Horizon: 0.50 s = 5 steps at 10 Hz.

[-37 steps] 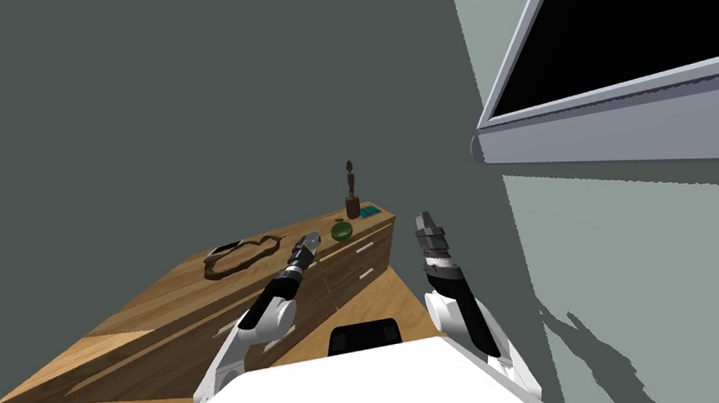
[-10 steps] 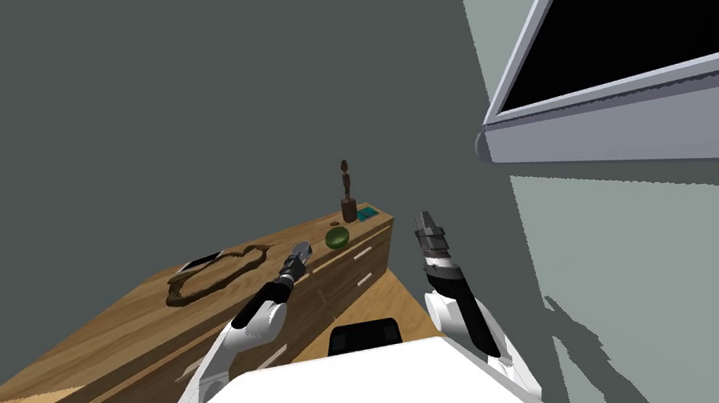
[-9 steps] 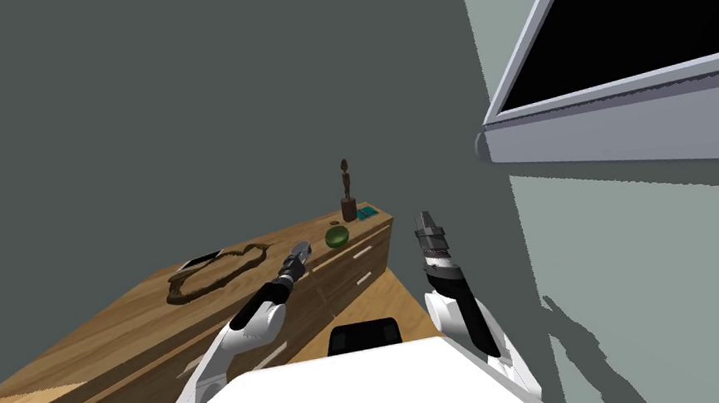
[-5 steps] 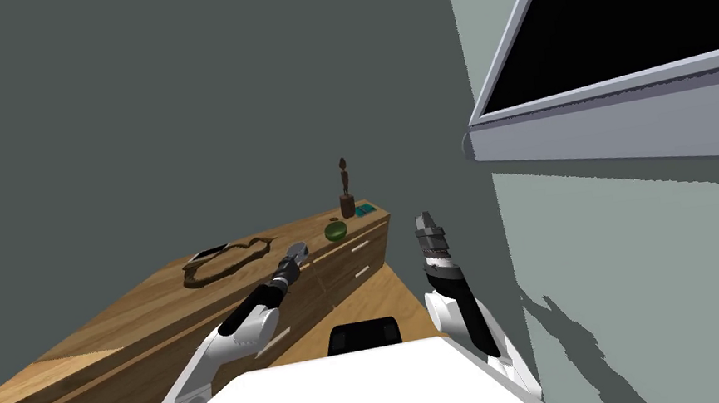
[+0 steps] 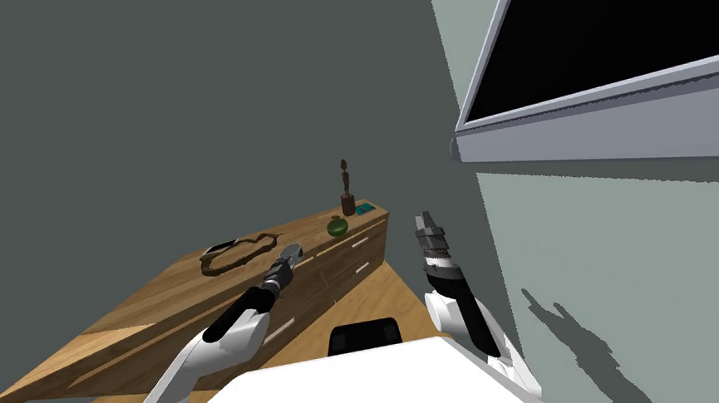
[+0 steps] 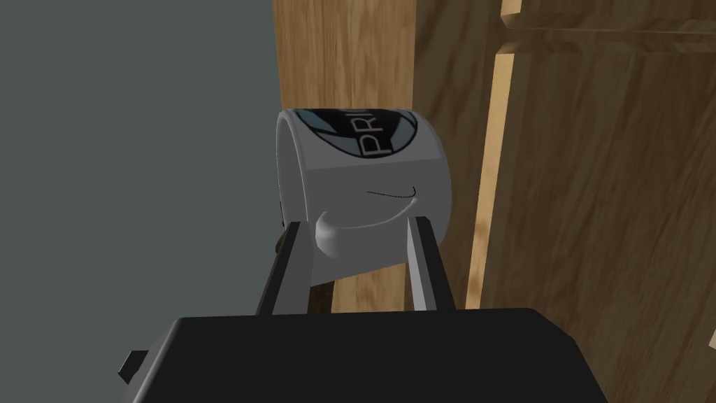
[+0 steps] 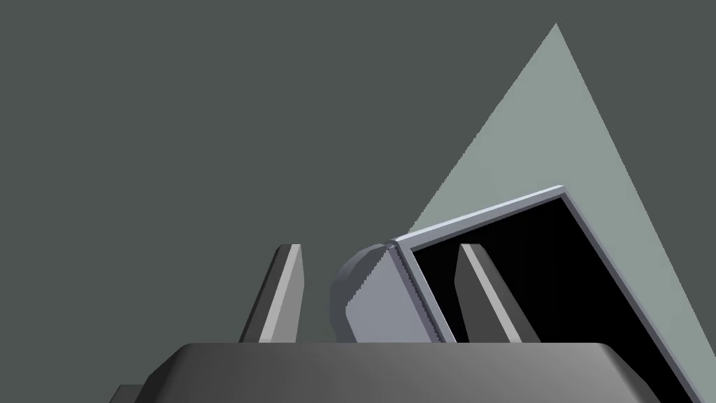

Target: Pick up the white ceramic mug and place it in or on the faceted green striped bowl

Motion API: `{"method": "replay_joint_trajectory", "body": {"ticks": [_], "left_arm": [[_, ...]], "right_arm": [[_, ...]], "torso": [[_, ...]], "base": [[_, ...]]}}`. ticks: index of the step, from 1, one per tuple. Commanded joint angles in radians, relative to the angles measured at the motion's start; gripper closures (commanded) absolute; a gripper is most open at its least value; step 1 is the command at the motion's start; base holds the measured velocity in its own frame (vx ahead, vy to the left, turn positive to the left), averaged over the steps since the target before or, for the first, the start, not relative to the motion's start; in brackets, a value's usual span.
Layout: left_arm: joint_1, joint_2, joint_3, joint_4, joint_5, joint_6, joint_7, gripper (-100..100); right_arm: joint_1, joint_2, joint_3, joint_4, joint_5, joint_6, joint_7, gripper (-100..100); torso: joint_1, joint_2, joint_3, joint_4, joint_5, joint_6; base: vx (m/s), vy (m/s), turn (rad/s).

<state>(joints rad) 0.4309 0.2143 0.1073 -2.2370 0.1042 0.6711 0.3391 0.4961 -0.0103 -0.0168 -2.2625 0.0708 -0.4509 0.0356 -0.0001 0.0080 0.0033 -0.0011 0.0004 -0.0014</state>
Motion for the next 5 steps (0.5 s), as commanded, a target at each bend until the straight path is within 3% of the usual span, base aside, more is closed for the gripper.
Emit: {"method": "replay_joint_trajectory", "body": {"ticks": [1, 5], "left_arm": [[0.013, 0.014, 0.009, -0.022, -0.007, 0.028, -0.001, 100], [0.035, 0.047, 0.033, -0.073, -0.022, 0.094, 0.002, 100]], "right_arm": [[0.000, 0.000, 0.000, 0.000, 0.000, 0.000, 0.000, 0], [0.000, 0.000, 0.000, 0.000, 0.000, 0.000, 0.000, 0]], "torso": [[0.000, 0.000, 0.000, 0.000, 0.000, 0.000], [-0.003, -0.003, -0.002, -0.001, -0.001, 0.001]], "base": [[-0.053, -0.002, -0.003], [-0.035, -0.026, -0.005]]}}
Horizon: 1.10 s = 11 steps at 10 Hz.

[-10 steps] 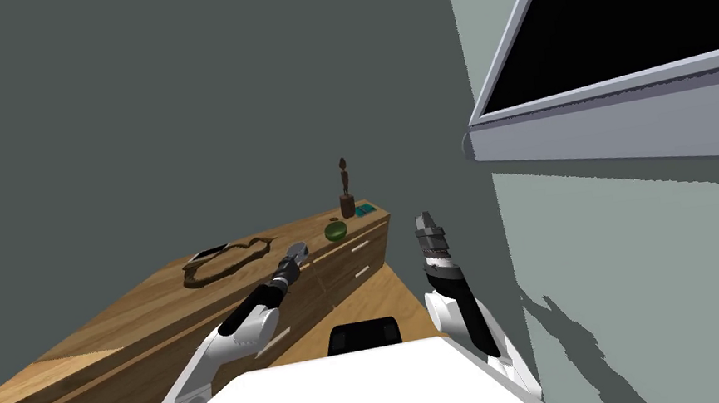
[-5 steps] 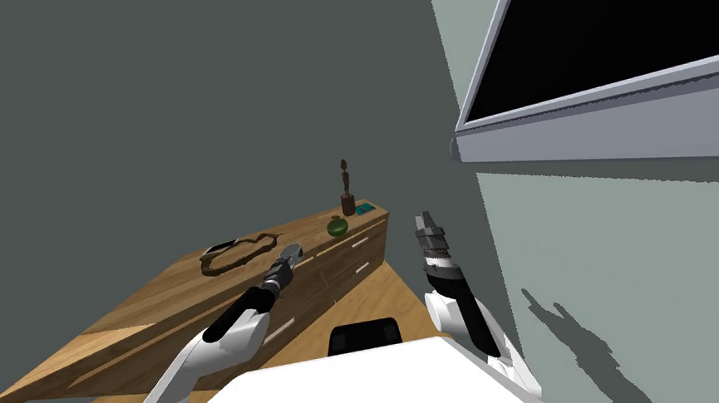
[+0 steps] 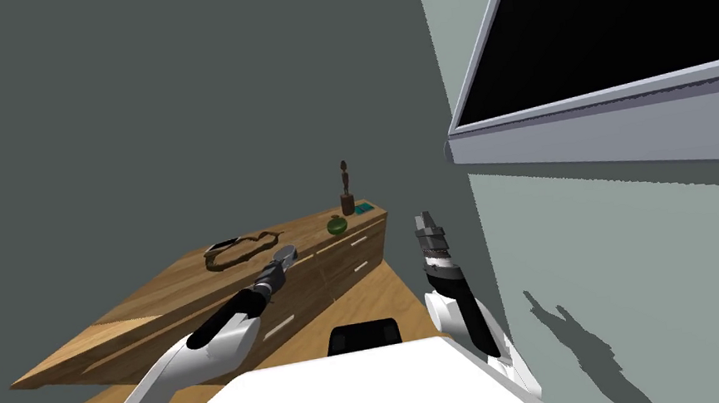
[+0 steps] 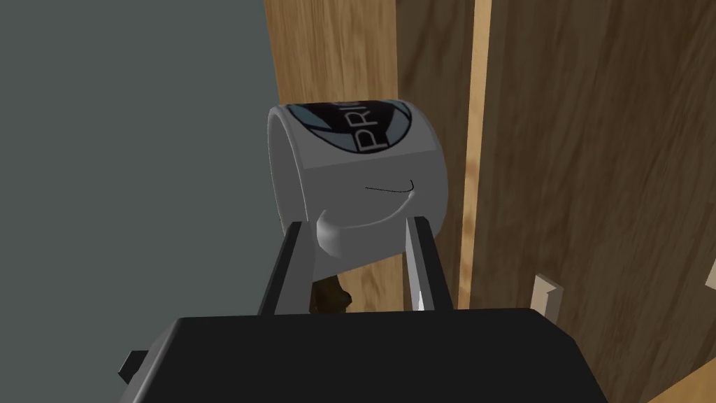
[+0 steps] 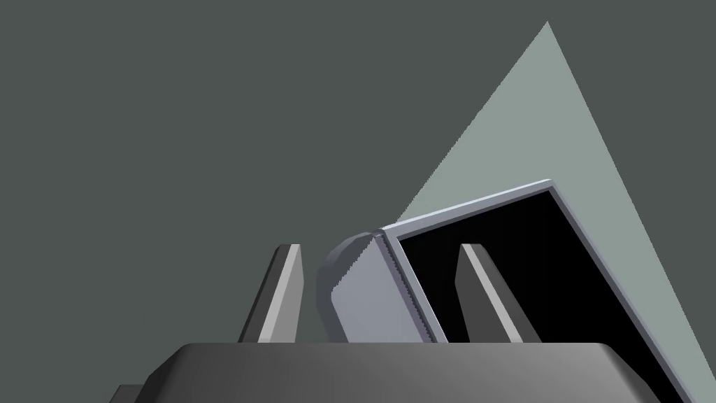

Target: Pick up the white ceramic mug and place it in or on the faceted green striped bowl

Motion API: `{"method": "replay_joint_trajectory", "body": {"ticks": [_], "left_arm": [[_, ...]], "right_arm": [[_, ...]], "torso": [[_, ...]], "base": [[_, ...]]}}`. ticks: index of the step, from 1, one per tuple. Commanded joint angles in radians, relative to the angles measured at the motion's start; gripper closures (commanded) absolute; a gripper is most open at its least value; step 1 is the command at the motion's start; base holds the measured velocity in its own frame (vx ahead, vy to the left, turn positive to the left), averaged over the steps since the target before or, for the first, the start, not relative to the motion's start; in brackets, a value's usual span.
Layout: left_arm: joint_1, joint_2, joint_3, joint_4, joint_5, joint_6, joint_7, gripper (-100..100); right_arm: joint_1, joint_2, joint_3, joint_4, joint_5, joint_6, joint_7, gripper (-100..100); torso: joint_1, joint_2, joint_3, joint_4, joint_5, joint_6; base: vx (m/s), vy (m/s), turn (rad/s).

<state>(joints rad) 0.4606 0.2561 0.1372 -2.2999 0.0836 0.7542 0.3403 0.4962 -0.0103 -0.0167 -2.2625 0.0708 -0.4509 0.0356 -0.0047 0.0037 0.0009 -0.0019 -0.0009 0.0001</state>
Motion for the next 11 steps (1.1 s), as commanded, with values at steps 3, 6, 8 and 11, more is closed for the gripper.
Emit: {"method": "replay_joint_trajectory", "body": {"ticks": [3, 6, 8, 11], "left_arm": [[0.020, 0.037, 0.027, -0.053, -0.003, 0.070, 0.010, 100], [0.029, 0.070, 0.050, -0.090, 0.010, 0.121, 0.028, 100], [0.032, 0.087, 0.062, -0.108, 0.019, 0.144, 0.038, 100], [0.035, 0.119, 0.085, -0.145, 0.041, 0.185, 0.062, 100]], "right_arm": [[0.000, 0.000, 0.000, 0.000, 0.000, 0.000, 0.000, 0], [0.000, 0.000, 0.000, 0.000, 0.000, 0.000, 0.000, 0], [0.000, 0.000, 0.000, 0.000, 0.000, 0.000, 0.000, 0], [0.000, 0.000, 0.000, 0.000, 0.000, 0.000, 0.000, 0]], "torso": [[-0.003, -0.005, -0.003, -0.001, -0.001, 0.001], [-0.011, -0.013, -0.007, -0.002, -0.002, 0.003], [-0.011, -0.014, -0.008, -0.003, -0.002, 0.004], [-0.013, -0.020, -0.012, -0.004, -0.002, 0.004]], "base": [[0.043, -0.083, -0.013], [0.117, -0.154, -0.022], [0.142, -0.147, -0.016], [0.204, -0.172, -0.016]]}}
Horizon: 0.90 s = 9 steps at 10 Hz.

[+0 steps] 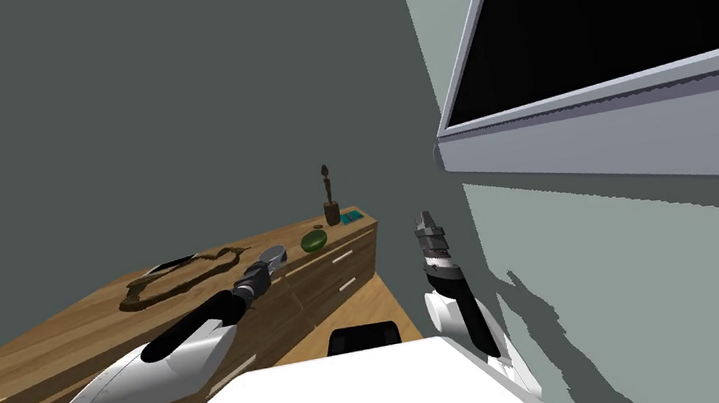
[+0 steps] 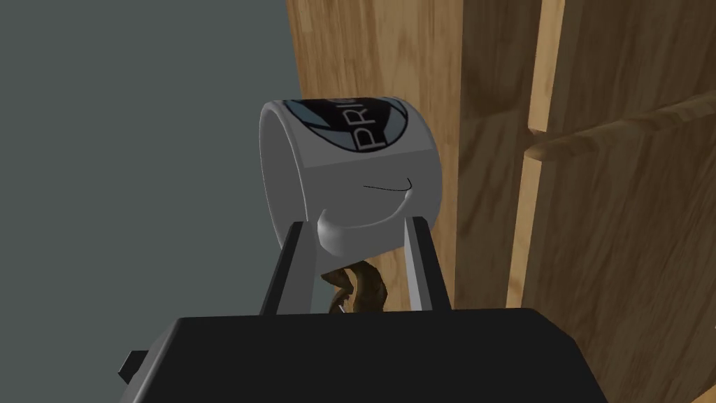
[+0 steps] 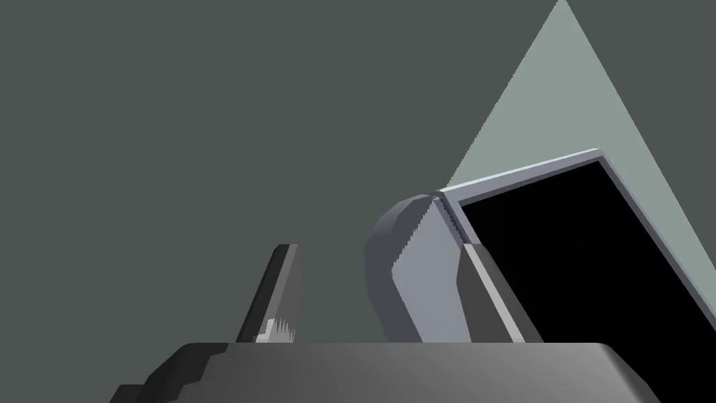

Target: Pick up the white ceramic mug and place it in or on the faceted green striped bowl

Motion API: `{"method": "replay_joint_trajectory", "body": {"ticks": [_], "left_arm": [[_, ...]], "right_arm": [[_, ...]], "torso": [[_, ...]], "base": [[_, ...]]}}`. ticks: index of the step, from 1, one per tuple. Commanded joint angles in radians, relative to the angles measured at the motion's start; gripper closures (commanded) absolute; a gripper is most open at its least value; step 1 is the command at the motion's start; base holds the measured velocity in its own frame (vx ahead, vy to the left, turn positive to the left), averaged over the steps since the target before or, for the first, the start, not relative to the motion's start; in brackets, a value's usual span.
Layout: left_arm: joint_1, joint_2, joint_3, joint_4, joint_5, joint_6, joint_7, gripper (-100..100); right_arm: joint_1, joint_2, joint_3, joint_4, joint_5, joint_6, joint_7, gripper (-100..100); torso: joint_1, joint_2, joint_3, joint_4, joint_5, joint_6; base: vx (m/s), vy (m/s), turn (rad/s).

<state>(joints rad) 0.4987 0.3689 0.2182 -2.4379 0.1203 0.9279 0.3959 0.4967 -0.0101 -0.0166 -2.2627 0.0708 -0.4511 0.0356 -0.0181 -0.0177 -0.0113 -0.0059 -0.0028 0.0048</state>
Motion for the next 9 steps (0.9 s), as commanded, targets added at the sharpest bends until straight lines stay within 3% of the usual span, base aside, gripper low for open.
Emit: {"method": "replay_joint_trajectory", "body": {"ticks": [1, 5, 8, 9], "left_arm": [[-0.003, 0.014, 0.010, -0.018, 0.010, 0.020, 0.012, 100], [-0.003, 0.044, 0.032, -0.101, 0.029, 0.054, 0.033, 100], [-0.004, 0.053, 0.039, -0.166, 0.034, 0.064, 0.039, 100], [-0.003, 0.057, 0.044, -0.158, 0.041, 0.068, 0.040, 100]], "right_arm": [[0.000, 0.000, 0.000, 0.000, 0.000, 0.000, 0.000, 0], [0.000, 0.000, 0.000, 0.000, 0.000, 0.000, 0.000, 0], [0.000, 0.000, 0.000, 0.000, 0.000, 0.000, 0.000, 0], [0.000, 0.000, 0.000, 0.000, 0.000, 0.000, 0.000, 0]], "torso": [[0.000, 0.000, 0.000, 0.000, 0.000, 0.000], [0.001, 0.004, 0.002, 0.001, 0.000, 0.000], [0.008, 0.009, 0.005, 0.002, 0.002, 0.000], [0.009, 0.011, 0.007, 0.003, 0.002, -0.001]], "base": [[0.205, -0.164, -0.010], [0.155, -0.147, -0.006], [0.077, -0.054, -0.009], [0.023, -0.015, -0.005]]}}
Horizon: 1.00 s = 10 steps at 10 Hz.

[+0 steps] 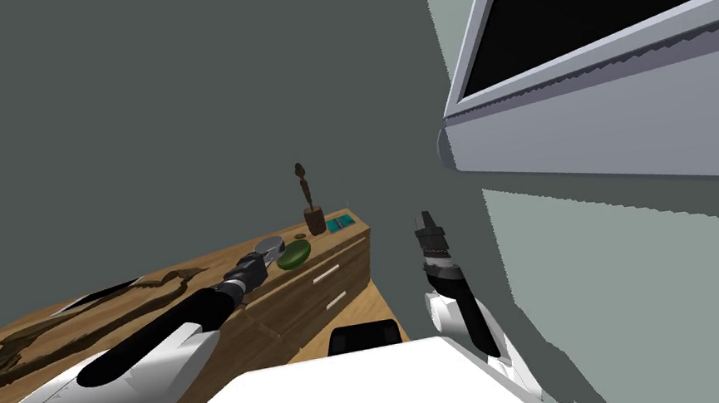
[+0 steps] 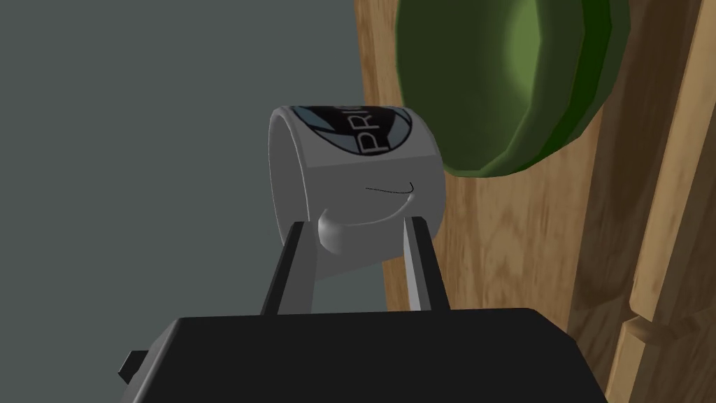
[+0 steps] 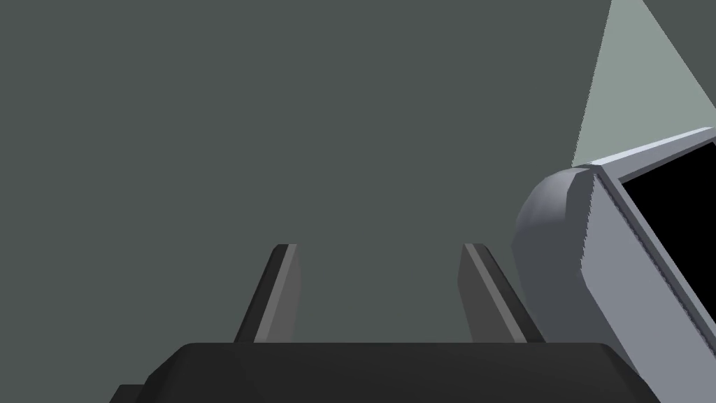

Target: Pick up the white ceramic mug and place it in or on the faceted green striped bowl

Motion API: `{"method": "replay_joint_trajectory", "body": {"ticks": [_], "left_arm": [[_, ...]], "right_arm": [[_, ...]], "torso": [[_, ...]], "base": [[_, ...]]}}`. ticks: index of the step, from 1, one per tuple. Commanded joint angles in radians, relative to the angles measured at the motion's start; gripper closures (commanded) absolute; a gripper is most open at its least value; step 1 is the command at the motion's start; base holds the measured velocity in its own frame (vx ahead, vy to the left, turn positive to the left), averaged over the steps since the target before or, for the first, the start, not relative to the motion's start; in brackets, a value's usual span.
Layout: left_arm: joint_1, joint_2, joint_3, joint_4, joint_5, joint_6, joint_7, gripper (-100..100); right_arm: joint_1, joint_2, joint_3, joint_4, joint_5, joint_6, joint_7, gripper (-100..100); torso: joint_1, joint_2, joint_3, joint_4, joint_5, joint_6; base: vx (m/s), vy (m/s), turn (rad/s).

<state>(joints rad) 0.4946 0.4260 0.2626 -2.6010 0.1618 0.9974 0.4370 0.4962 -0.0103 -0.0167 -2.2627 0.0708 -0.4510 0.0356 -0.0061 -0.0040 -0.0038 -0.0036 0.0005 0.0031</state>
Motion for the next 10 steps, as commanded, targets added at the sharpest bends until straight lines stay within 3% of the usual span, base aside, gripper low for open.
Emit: {"method": "replay_joint_trajectory", "body": {"ticks": [1, 5, 6, 7, 10], "left_arm": [[0.000, 0.000, 0.000, 0.000, 0.000, 0.000, 0.000, -100], [0.000, 0.000, 0.000, 0.000, 0.000, -0.001, 0.000, -100], [0.000, 0.000, 0.000, 0.000, 0.000, -0.001, 0.000, 0], [-0.025, 0.043, 0.033, -0.003, 0.029, 0.042, 0.030, -100], [-0.063, 0.108, 0.083, -0.007, 0.071, 0.105, 0.075, -100]], "right_arm": [[0.000, 0.000, 0.000, 0.000, 0.000, 0.000, 0.000, 0], [0.000, 0.000, 0.000, 0.000, 0.000, 0.000, 0.000, 0], [0.000, 0.000, 0.000, 0.000, 0.000, 0.000, 0.000, 0], [0.000, 0.000, 0.000, 0.000, 0.000, 0.000, 0.000, 0], [0.000, 0.000, 0.000, 0.000, 0.000, 0.000, 0.000, 0]], "torso": [[0.000, 0.000, 0.000, 0.000, 0.000, 0.000], [0.003, 0.002, 0.001, 0.001, 0.001, 0.000], [0.003, 0.003, 0.002, 0.001, 0.001, 0.000], [0.003, 0.003, 0.002, 0.001, 0.001, 0.000], [0.002, 0.006, 0.003, 0.001, 0.001, 0.000]], "base": [[0.006, -0.006, -0.002], [0.000, 0.000, 0.000], [0.000, 0.000, 0.000], [-0.023, -0.008, -0.069], [-0.048, -0.010, -0.071]]}}
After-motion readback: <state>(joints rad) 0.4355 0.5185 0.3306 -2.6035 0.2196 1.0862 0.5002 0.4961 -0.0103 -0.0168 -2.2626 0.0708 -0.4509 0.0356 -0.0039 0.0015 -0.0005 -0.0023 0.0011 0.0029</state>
